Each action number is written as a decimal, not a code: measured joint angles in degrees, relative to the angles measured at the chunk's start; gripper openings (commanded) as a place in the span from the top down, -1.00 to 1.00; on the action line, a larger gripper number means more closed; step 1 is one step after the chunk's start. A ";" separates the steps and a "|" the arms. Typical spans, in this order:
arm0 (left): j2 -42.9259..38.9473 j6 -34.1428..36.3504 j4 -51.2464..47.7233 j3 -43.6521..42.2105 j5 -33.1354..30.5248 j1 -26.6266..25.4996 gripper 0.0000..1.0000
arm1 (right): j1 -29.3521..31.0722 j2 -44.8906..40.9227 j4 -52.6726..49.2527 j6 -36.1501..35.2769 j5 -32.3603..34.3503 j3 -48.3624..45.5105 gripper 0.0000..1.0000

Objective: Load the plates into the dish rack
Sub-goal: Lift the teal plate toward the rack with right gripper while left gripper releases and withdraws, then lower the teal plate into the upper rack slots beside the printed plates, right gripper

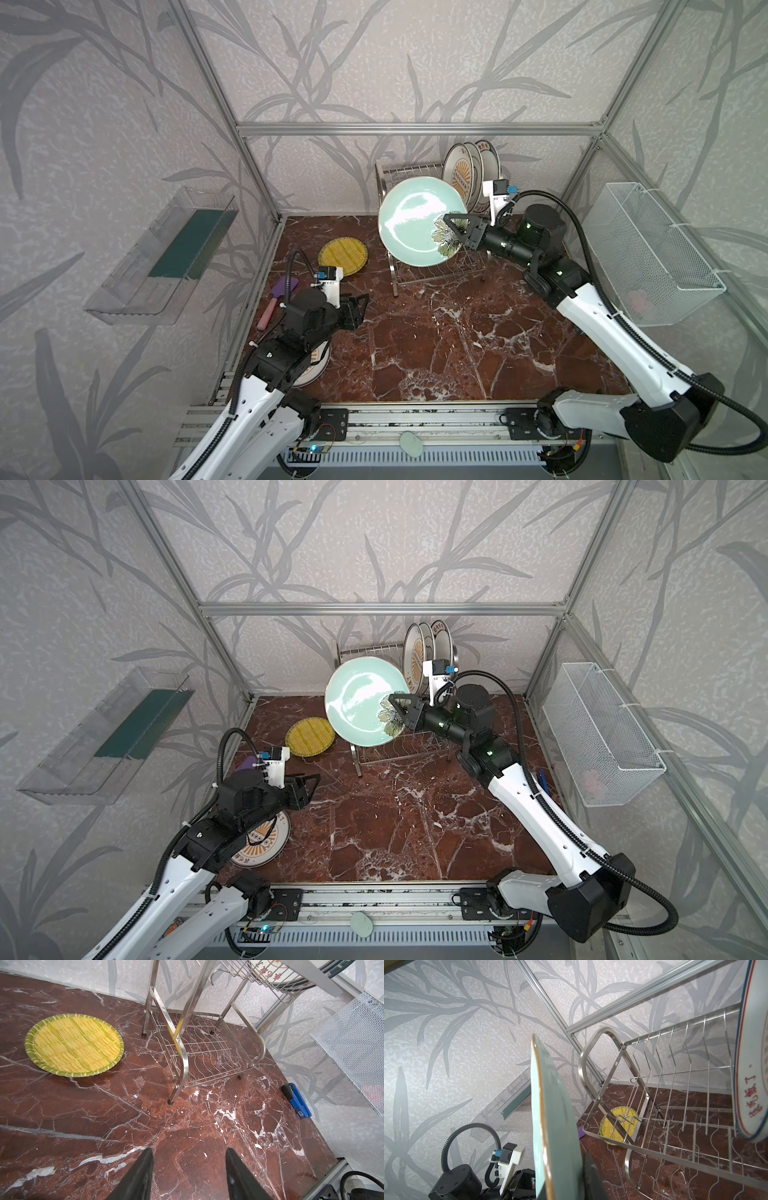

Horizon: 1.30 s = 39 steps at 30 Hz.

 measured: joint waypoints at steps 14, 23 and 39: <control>-1.57 -0.02 -0.07 0.00 -0.52 0.00 -0.08 | 0.00 1.16 -6.45 -9.31 10.97 11.82 1.00; -1.55 -0.07 -0.07 0.00 -0.46 0.00 -0.08 | 0.07 3.48 -5.92 -14.10 21.84 11.96 1.00; -1.51 -0.09 0.02 -0.02 0.13 0.00 -0.08 | 9.01 10.36 -3.04 -28.72 41.77 16.04 1.00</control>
